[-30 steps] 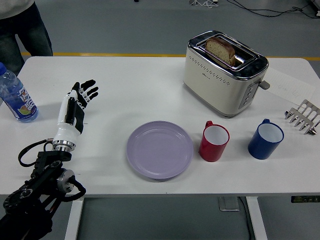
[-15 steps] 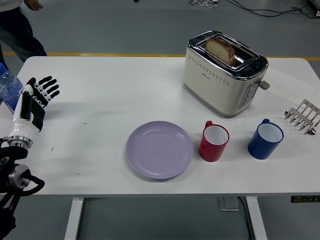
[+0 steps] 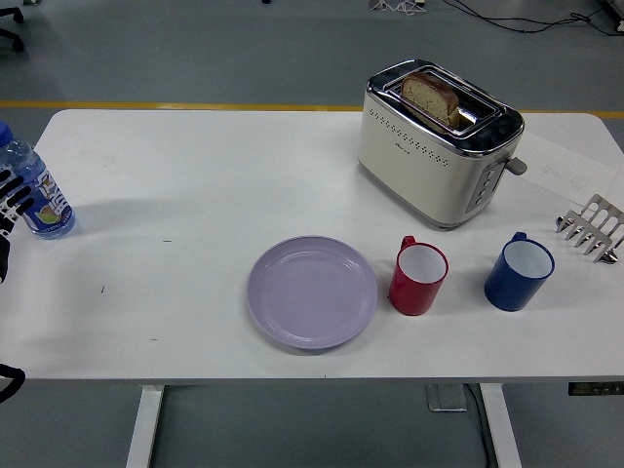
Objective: Push plate across desktop
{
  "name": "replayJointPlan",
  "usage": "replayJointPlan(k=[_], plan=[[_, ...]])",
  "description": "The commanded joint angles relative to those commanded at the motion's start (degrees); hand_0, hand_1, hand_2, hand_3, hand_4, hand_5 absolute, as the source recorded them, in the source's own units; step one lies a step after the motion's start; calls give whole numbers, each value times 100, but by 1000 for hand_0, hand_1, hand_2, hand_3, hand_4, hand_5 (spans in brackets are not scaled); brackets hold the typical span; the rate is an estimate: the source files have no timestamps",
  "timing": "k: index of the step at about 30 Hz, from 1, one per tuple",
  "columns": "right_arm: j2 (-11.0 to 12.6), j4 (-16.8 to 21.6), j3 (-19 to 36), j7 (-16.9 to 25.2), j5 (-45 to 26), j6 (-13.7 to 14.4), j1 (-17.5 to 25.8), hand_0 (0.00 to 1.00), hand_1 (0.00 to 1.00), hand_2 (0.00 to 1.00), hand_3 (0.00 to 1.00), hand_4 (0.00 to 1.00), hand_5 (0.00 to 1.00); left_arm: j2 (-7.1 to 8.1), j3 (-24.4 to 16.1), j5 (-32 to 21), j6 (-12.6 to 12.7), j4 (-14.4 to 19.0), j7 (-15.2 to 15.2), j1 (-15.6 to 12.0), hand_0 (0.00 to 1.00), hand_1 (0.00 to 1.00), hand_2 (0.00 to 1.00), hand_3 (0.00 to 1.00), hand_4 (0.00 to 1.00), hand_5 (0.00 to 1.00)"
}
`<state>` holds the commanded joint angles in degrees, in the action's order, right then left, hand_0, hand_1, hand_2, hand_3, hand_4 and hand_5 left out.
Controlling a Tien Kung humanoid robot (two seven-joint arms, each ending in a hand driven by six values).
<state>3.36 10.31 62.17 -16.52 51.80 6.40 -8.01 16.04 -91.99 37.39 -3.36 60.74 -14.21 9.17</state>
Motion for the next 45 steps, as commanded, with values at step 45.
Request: replayJointPlan(k=[45], plan=[[52, 0, 335, -66, 748, 63, -101, 533, 516, 640, 561, 268, 222, -537, -728, -730, -971, 126, 1293, -228, 641, 704, 690, 646, 542, 998]])
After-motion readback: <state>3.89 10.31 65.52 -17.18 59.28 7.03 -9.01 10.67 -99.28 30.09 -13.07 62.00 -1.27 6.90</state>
